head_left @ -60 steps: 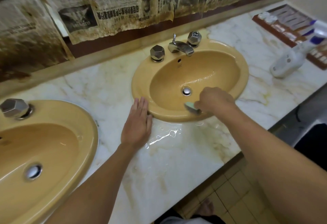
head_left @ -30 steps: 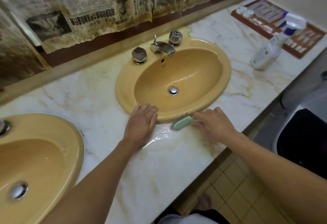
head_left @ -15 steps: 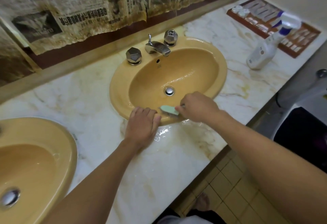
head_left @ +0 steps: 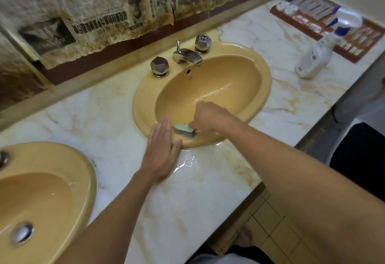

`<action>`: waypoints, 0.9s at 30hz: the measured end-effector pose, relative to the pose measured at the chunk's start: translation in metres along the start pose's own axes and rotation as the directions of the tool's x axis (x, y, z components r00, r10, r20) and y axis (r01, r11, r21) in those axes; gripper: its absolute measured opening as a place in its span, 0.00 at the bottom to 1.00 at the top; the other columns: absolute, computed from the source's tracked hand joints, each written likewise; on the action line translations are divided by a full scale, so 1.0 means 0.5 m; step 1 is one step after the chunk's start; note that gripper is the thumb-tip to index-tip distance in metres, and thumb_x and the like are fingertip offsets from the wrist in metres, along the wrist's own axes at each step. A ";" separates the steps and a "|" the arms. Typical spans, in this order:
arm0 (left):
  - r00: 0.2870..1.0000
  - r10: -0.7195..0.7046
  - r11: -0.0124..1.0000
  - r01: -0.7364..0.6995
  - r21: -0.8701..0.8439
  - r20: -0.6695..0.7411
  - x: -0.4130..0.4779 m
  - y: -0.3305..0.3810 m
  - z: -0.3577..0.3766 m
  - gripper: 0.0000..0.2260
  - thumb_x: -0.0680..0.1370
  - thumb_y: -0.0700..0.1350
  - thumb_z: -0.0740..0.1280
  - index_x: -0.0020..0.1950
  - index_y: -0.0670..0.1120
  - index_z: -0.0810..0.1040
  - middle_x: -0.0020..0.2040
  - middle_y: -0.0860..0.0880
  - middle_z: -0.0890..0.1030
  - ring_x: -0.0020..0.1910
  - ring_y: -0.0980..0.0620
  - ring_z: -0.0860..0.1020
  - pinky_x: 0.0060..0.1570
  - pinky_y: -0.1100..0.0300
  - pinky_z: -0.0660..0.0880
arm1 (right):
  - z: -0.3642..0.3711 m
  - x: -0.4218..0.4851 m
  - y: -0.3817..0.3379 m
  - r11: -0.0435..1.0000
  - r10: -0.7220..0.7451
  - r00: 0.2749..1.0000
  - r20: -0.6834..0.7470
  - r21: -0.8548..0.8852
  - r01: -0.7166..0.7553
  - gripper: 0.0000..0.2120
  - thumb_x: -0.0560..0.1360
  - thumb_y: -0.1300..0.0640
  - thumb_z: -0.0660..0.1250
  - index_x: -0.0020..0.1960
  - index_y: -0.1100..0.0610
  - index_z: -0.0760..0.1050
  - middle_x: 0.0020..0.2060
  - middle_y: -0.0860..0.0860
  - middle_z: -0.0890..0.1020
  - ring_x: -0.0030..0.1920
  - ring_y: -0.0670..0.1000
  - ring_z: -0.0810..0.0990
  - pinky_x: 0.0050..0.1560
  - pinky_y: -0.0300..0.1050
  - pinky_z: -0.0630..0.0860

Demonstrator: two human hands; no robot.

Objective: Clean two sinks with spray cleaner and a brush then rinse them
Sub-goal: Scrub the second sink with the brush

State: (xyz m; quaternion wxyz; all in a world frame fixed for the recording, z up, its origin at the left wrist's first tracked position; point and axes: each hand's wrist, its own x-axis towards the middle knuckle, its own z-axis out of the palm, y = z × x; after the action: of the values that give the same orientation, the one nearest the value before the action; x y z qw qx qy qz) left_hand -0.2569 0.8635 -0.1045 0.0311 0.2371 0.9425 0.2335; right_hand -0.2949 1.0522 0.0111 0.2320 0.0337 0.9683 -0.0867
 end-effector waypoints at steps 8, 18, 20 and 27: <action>0.999 0.029 0.986 -0.032 0.163 0.022 0.035 0.046 0.023 0.23 0.85 0.54 0.44 0.60 0.52 0.78 0.55 0.54 0.81 0.63 0.52 0.75 0.77 0.51 0.52 | 0.027 -0.115 0.277 0.995 -0.034 0.976 -0.217 0.084 0.053 0.09 0.76 0.43 0.70 0.45 0.49 0.81 0.39 0.49 0.83 0.44 0.54 0.81 0.41 0.46 0.71; 0.990 -0.033 0.985 0.009 0.170 0.140 0.086 0.120 0.024 0.19 0.85 0.54 0.43 0.44 0.53 0.69 0.40 0.51 0.79 0.43 0.46 0.77 0.57 0.51 0.69 | 0.126 -0.106 0.353 0.986 -0.163 0.927 -0.337 -0.084 0.143 0.12 0.80 0.43 0.63 0.49 0.49 0.81 0.36 0.46 0.82 0.41 0.52 0.79 0.46 0.46 0.60; 0.989 -0.060 0.982 0.034 0.186 0.137 0.089 0.132 0.029 0.21 0.84 0.55 0.40 0.44 0.53 0.69 0.38 0.52 0.77 0.41 0.47 0.76 0.57 0.51 0.68 | 0.116 -0.104 0.400 0.992 -0.120 0.909 -0.400 -0.093 0.090 0.12 0.80 0.44 0.63 0.49 0.50 0.81 0.35 0.47 0.81 0.40 0.52 0.77 0.48 0.47 0.62; 0.982 -0.137 0.967 0.104 0.231 0.132 0.110 0.172 0.047 0.19 0.86 0.53 0.44 0.44 0.52 0.70 0.37 0.52 0.77 0.38 0.46 0.75 0.55 0.50 0.69 | 0.173 -0.101 0.346 0.955 -0.297 0.830 -0.472 -0.131 0.267 0.10 0.80 0.46 0.64 0.47 0.49 0.79 0.35 0.44 0.81 0.38 0.51 0.76 0.45 0.47 0.59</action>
State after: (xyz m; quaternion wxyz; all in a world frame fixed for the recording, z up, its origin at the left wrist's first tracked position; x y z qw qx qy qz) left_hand -0.2646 0.9658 -0.0833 0.0879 0.1980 0.9705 0.1057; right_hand -0.1937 1.2052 -0.0681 -0.0334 -0.0957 0.9916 -0.0797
